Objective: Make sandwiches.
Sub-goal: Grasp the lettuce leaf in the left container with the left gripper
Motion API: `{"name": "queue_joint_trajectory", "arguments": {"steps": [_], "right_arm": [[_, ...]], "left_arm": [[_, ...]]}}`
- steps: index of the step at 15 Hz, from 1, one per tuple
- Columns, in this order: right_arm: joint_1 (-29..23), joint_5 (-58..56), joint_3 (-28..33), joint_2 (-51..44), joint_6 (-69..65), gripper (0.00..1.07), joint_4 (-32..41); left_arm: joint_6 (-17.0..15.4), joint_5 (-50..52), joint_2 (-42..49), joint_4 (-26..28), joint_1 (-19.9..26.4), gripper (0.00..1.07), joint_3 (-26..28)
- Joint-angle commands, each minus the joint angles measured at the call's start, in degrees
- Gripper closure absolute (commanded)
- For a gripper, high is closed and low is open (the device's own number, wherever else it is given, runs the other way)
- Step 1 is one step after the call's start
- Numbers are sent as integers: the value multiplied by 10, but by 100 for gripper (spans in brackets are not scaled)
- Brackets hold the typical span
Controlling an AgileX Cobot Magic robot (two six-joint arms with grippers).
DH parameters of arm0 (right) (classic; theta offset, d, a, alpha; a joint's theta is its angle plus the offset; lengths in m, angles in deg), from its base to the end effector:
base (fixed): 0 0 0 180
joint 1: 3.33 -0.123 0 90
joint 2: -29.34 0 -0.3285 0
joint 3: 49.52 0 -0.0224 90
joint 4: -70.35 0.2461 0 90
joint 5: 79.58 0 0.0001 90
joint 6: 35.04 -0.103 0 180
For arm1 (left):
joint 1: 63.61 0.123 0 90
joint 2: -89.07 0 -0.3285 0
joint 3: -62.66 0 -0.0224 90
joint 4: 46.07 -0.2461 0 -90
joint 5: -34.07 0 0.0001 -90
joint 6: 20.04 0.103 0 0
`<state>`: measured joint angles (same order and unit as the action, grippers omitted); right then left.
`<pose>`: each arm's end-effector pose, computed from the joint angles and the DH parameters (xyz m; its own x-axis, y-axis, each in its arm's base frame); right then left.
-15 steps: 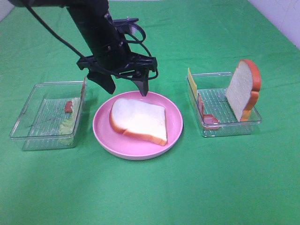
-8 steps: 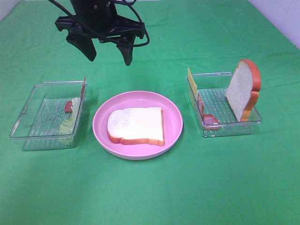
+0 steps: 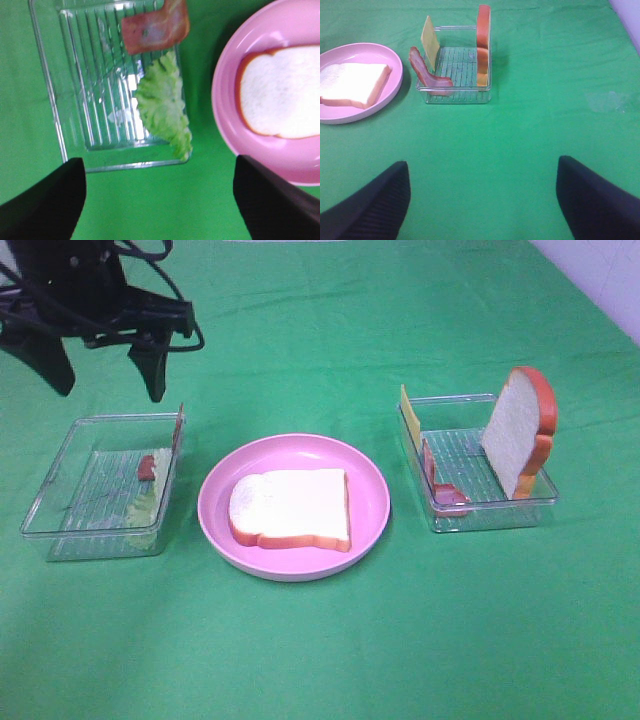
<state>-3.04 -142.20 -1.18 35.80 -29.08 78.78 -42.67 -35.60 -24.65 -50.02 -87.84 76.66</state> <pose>-0.0473 0.0137 0.2734 -0.4523 -0.0334 -0.8913 -0.1271 0.9915 0.0274 0.3651 -0.1570 0.3032 -0.9797 0.0442 -0.1953 0.0466 0.9989 -0.0079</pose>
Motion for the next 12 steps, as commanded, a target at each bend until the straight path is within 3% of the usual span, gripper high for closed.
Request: {"name": "queue_joint_trajectory", "arguments": {"steps": [1, 4, 10, 12], "right_arm": [[3, 5, 2, -5, 1, 31, 0], [3, 5, 2, -5, 1, 31, 0], [3, 5, 2, -5, 1, 31, 0], [3, 5, 2, -5, 1, 31, 0]], "left_arm": [[-13, -27, -1, -3, 0, 30, -56], [-29, 41, -23, 1, 0, 30, -84], [-23, 115, -97, 40, 0, 31, -84], [-26, 116, -101, 40, 0, 36, -84]]}}
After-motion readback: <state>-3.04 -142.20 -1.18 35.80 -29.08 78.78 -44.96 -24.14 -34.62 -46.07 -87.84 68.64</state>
